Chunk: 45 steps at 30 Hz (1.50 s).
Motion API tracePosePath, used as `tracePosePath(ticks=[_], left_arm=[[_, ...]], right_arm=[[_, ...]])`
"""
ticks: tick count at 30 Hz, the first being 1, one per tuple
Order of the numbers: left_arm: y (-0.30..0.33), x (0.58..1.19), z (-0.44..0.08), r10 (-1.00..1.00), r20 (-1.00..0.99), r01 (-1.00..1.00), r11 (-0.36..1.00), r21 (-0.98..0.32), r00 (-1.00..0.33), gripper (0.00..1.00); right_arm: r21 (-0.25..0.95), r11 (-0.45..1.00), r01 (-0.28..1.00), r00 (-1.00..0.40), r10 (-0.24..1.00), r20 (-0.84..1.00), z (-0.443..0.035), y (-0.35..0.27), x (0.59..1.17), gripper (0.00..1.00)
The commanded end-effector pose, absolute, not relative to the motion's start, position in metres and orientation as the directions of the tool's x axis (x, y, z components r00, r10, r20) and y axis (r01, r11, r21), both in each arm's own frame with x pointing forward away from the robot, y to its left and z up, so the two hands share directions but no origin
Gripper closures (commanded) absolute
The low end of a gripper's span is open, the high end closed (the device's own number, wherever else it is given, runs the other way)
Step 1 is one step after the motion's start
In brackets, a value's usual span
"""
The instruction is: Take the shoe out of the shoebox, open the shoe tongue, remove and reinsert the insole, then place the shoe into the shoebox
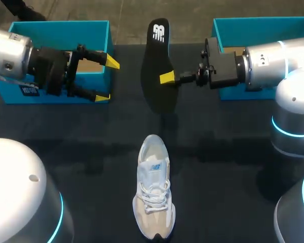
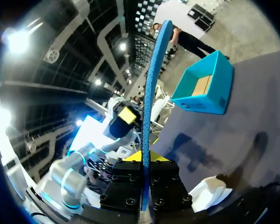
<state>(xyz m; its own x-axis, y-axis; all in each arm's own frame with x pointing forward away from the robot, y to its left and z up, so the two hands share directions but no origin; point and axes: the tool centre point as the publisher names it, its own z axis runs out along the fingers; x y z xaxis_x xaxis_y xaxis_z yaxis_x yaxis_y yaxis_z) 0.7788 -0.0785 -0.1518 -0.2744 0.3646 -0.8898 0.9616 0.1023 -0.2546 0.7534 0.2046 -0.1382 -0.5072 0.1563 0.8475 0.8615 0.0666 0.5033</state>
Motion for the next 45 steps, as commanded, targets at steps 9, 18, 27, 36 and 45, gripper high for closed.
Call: tracePosePath(ticks=[9,18,27,36,45], left_arm=[[-0.067,0.732,-0.164,0.506,-0.689,0.853,0.37,-0.369,-0.518,0.0],[-0.055,0.717,-0.19,0.472,-0.56,0.727,0.523,-0.445,-0.681,0.0],[-0.051,0.714,-0.198,0.477,-0.527,0.705,0.564,-0.43,-0.703,0.0],[-0.051,0.717,-0.207,0.434,-0.448,0.62,0.618,-0.483,-0.782,0.0],[-0.034,0.717,-0.251,0.284,-0.201,0.346,0.706,-0.617,-0.938,0.0]], right_arm=[[0.649,0.043,0.759,-0.644,0.186,0.742,-0.155,0.188,0.718,1.0],[0.731,0.062,0.68,-0.727,0.193,0.659,-0.163,0.185,0.716,1.0],[0.73,0.063,0.68,-0.723,0.224,0.654,-0.167,0.184,0.718,1.0],[0.748,0.058,0.661,-0.738,0.232,0.634,-0.174,0.19,0.718,1.0],[0.79,0.005,0.613,-0.782,0.146,0.606,-0.201,0.206,0.726,1.0]])
